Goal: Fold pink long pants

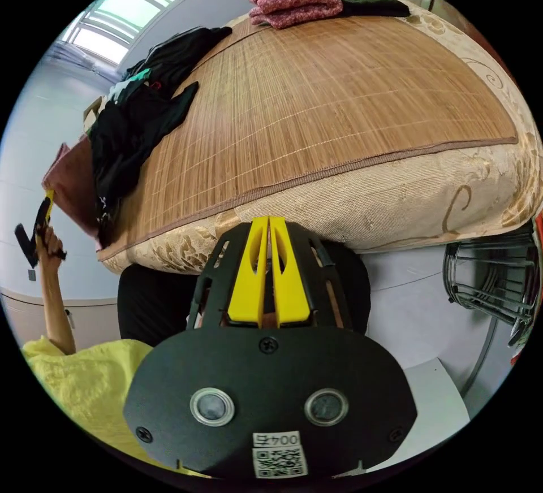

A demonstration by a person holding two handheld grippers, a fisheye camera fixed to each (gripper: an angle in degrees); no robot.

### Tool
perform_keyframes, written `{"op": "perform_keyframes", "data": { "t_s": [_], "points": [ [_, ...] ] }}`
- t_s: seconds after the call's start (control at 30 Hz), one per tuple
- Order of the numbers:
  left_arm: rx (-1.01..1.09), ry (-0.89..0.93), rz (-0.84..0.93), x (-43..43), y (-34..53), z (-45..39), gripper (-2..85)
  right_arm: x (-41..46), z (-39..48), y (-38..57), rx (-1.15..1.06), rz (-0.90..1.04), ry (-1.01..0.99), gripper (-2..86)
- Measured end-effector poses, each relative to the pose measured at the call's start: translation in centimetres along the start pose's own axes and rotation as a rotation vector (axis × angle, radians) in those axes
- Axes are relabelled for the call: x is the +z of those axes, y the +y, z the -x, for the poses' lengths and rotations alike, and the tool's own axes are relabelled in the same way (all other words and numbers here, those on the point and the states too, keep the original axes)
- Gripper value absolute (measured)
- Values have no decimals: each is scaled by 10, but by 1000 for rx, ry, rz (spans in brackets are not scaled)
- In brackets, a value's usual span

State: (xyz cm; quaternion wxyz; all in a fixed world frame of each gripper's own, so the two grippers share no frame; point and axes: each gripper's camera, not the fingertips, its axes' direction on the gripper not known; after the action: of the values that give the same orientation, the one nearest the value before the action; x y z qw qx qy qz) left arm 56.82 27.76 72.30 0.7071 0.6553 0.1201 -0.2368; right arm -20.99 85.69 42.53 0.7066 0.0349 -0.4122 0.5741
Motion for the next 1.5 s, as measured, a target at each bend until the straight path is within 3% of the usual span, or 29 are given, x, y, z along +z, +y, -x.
{"op": "perform_keyframes", "data": {
  "t_s": [0.23, 0.47, 0.67, 0.93, 1.03, 1.13, 1.3, 1.5],
  "points": [
    [-56, 275, 220, 130, 71, -123, 36, -10, -49, 44, 12, -194, -115, -8],
    [59, 64, 260, 129, 70, -129, 69, 22, -119, 47, 71, -164, -352, -7],
    [311, -26, 332, 189, 7, -139, 120, 57, -144, 24, 46, -81, -327, -7],
    [615, 140, 628, 284, -23, -143, 174, 94, -168, -4, 78, -46, -341, -7],
    [503, 215, 672, 291, -20, -120, 152, 109, -167, -17, 70, -27, -333, -7],
    [393, 270, 610, 264, -7, -93, 42, 122, -163, -27, 72, -23, -332, -4],
    [205, 406, 359, 156, 33, -39, 14, 139, -153, -39, 76, -56, -377, 20],
    [90, 410, 145, -1, 108, 13, 8, 151, -98, -57, -58, -191, -376, 84]
  ]
}}
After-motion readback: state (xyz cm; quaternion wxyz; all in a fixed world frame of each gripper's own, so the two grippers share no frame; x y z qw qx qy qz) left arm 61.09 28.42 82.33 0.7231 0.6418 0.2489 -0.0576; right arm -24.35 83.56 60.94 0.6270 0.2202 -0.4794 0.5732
